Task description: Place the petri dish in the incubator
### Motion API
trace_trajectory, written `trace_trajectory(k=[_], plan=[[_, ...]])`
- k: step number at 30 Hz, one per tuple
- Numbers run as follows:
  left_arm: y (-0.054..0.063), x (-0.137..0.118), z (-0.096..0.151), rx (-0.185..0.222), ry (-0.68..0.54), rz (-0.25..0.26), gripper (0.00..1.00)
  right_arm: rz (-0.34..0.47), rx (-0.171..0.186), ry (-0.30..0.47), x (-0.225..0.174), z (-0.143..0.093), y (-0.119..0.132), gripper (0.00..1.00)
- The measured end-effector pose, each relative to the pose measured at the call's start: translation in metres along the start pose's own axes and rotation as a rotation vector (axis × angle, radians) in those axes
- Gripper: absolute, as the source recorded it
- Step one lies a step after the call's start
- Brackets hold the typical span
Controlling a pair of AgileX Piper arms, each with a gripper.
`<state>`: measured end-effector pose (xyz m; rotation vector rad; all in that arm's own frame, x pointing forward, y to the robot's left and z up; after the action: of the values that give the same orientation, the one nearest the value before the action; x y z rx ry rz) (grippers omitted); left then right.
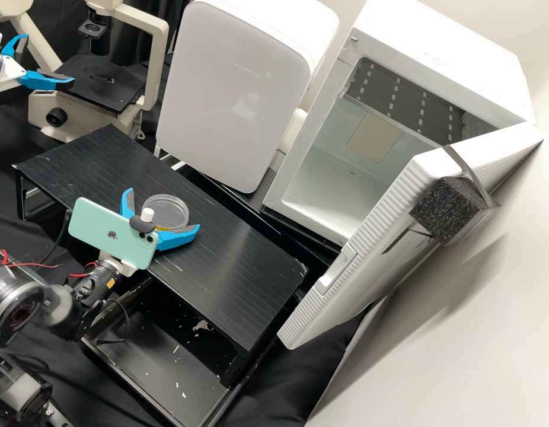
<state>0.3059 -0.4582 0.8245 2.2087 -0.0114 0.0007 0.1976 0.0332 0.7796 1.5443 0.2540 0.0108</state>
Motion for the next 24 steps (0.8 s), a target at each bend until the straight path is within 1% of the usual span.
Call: trace_trajectory(k=[2,7,8,24], plan=[[0.0000,0.0000,0.0000,0.000,0.000,0.000,1.00,-0.012,-0.012,-0.004,0.0008,0.0012,-0.0024,1.00],[0.0000,0.0000,0.0000,0.000,0.000,0.000,1.00,-0.013,-0.012,-0.002,0.0027,0.0018,-0.0032,1.00],[0.0000,0.0000,0.0000,0.000,0.000,0.000,1.00,-0.010,-0.011,0.000,0.0033,0.0017,-0.0030,0.00],[0.0000,0.0000,0.0000,0.000,0.000,0.000,1.00,-0.005,-0.012,-0.007,0.0061,0.0038,-0.0017,0.00]])
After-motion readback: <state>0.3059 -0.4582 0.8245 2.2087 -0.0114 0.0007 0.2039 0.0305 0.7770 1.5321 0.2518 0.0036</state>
